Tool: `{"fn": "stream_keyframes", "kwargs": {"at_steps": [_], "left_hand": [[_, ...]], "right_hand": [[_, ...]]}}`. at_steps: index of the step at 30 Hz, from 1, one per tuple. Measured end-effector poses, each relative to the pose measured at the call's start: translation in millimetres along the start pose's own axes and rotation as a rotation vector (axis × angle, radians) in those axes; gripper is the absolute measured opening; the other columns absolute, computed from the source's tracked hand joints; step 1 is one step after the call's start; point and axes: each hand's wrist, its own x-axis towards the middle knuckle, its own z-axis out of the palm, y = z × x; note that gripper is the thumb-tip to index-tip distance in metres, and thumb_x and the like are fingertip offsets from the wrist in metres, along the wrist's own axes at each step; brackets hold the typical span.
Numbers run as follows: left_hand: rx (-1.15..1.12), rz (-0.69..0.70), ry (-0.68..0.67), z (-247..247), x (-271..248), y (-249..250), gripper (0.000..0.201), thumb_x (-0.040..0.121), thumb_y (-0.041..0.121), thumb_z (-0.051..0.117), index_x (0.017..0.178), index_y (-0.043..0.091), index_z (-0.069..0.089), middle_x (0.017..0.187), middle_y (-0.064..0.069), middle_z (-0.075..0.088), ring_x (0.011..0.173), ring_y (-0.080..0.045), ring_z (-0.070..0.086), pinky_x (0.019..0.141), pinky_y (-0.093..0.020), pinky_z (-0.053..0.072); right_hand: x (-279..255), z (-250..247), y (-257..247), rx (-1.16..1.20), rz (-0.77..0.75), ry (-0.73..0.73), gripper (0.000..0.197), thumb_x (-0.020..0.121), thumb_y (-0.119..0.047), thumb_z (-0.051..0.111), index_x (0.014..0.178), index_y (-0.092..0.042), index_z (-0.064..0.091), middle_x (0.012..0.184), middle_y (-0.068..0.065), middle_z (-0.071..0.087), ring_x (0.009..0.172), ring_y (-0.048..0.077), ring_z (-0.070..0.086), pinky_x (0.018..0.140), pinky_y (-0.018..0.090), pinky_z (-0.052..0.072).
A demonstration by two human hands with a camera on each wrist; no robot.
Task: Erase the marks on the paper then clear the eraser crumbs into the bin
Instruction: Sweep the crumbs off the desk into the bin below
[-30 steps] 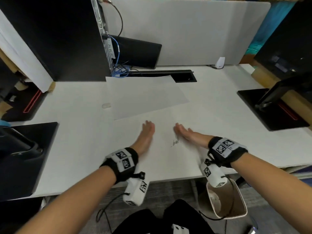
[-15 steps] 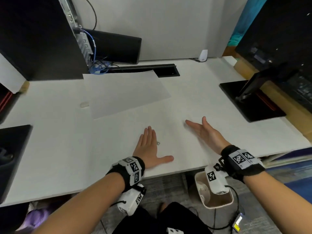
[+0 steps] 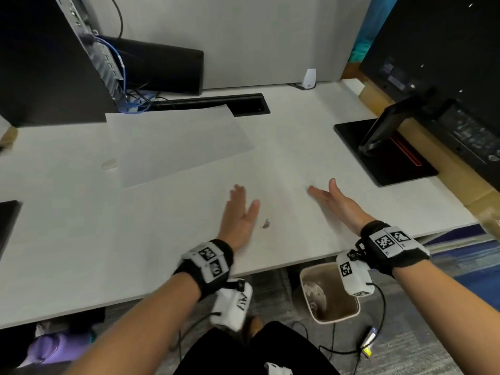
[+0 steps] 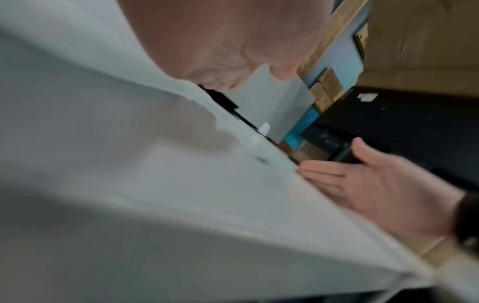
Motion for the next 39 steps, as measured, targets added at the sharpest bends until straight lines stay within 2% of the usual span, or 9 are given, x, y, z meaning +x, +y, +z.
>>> {"fn": "stream_keyframes", "kwargs": {"at_steps": [3,6,10,13,19,22,27,33,39], "left_hand": [[0.281,-0.131,0.016,-26,-3,-26,0.067,0.101,0.042,0.017,0.148,0.005,-0.014,0.156,-0.009,-0.024,0.144,-0.017,-0.022,0.116,-0.029,-0.012],[0.387,-0.228,-0.007,-24,-9,-29,0.072,0.099,0.048,0.013,0.147,0.003,-0.016,0.155,-0.010,-0.026,0.143,-0.017,-0.024,0.117,-0.030,-0.014],[0.458,-0.182,-0.054,7,3,-10,0.072,0.098,0.049,0.009,0.147,0.002,-0.016,0.155,-0.011,-0.026,0.144,-0.017,-0.024,0.117,-0.031,-0.015],[0.475,-0.120,-0.123,31,10,6,0.070,0.099,0.048,0.009,0.147,0.003,-0.014,0.155,-0.011,-0.025,0.144,-0.017,-0.022,0.117,-0.030,-0.014],[-0.068,-0.020,-0.322,53,2,33,0.058,0.101,0.042,0.010,0.151,0.016,-0.003,0.159,0.003,-0.007,0.146,-0.008,-0.005,0.115,-0.021,-0.006],[-0.213,-0.020,-0.156,31,1,20,0.064,0.097,0.054,0.013,0.151,0.022,0.000,0.159,0.006,-0.005,0.147,-0.009,-0.003,0.119,-0.029,-0.005],[0.044,-0.206,0.080,-6,9,-8,0.058,0.102,0.036,0.011,0.150,0.005,-0.005,0.158,-0.009,-0.014,0.147,-0.018,-0.013,0.118,-0.032,-0.007],[0.287,-0.269,0.048,17,-1,-11,0.065,0.100,0.041,0.007,0.148,0.001,-0.011,0.157,-0.011,-0.020,0.145,-0.019,-0.019,0.117,-0.032,-0.012],[0.341,-0.167,-0.072,63,-2,20,0.065,0.100,0.042,0.008,0.147,0.003,-0.014,0.156,-0.010,-0.023,0.144,-0.016,-0.021,0.116,-0.029,-0.015]], "right_hand": [[7,6,-14,-0.175,0.019,-0.043,0.068,0.091,-0.060,0.000,0.148,-0.030,0.022,0.157,-0.011,0.012,0.147,0.012,0.004,0.118,0.036,-0.002],[13,27,-18,-0.414,0.003,-0.235,0.096,0.066,-0.087,-0.006,0.148,-0.039,0.003,0.158,-0.014,-0.008,0.146,0.017,-0.012,0.117,0.053,-0.007],[3,47,3,-0.311,-0.071,-0.452,0.074,0.081,-0.075,-0.001,0.144,-0.043,0.021,0.157,-0.015,0.009,0.146,0.009,-0.001,0.119,0.042,-0.007],[-1,25,8,-0.018,-0.100,-0.294,0.063,0.075,-0.083,0.013,0.124,-0.057,0.042,0.153,-0.014,0.027,0.144,0.005,0.017,0.121,0.043,0.000],[22,-17,-18,-0.184,-0.008,-0.149,0.067,0.092,-0.061,0.004,0.145,-0.030,0.029,0.156,-0.012,0.019,0.144,0.006,0.012,0.119,0.031,-0.001],[33,-14,-34,-0.261,0.029,-0.149,0.064,0.094,-0.058,0.005,0.147,-0.030,0.026,0.156,-0.014,0.016,0.144,0.006,0.012,0.112,0.024,0.003],[36,17,-42,-0.550,-0.005,-0.378,0.059,0.094,-0.055,-0.003,0.149,-0.035,0.004,0.158,-0.011,-0.008,0.146,0.019,-0.012,0.116,0.040,-0.011],[6,39,-23,-0.595,-0.095,-0.712,0.091,0.070,-0.075,-0.007,0.148,-0.032,0.012,0.152,-0.023,0.002,0.134,-0.005,-0.011,0.108,0.020,-0.013],[-20,-7,4,0.041,-0.042,-0.285,0.071,0.088,-0.066,0.005,0.141,-0.031,0.037,0.151,-0.010,0.032,0.140,0.002,0.022,0.116,0.026,0.007]]}}
